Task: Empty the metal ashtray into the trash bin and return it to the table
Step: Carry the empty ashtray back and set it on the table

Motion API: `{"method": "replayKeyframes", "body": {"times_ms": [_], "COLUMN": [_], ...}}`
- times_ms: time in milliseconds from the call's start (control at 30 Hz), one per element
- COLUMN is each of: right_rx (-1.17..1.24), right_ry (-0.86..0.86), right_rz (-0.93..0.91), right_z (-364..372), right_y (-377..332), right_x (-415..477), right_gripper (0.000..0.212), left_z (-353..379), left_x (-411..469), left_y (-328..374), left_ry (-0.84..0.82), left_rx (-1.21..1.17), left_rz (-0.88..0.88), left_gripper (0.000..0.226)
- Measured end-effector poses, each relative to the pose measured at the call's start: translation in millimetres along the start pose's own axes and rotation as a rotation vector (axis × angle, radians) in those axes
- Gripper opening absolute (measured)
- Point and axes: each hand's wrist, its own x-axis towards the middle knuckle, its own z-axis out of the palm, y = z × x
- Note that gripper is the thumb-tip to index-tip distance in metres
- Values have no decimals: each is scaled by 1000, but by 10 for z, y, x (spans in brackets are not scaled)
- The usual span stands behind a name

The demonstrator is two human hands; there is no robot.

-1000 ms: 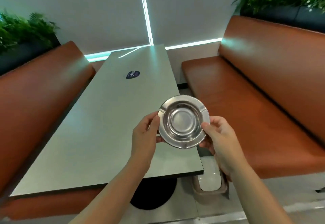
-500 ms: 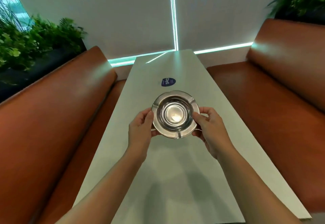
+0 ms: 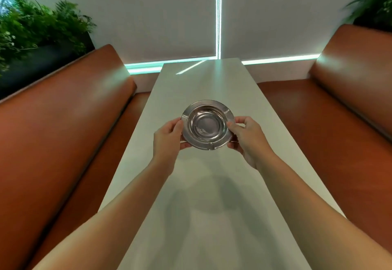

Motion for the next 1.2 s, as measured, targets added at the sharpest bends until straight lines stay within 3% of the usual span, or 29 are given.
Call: {"method": "replayKeyframes", "body": {"times_ms": [200, 400, 500, 600, 1200], "right_rx": [-46, -96, -123, -148, -326], "right_ry": [-37, -38, -40, -31, 134], "right_rz": [66, 122, 135, 148, 114], "right_z": [24, 61, 63, 89, 236], "right_y": [-44, 86, 233, 413, 1049], "right_x": [1112, 2117, 2513, 2849, 3852], "right_gripper": [18, 2, 20, 23, 17], "left_z": [366, 645, 733, 769, 874], "left_x": [1013, 1918, 2265, 2565, 3618], "left_y": [-203, -487, -709, -949, -1715], "left_ry": [51, 101, 124, 151, 88], "left_rx": [-10, 48, 58, 56, 196], "left_rz": [-110, -204, -252, -299, -266], "left_gripper": [20, 22, 21, 21, 6]}}
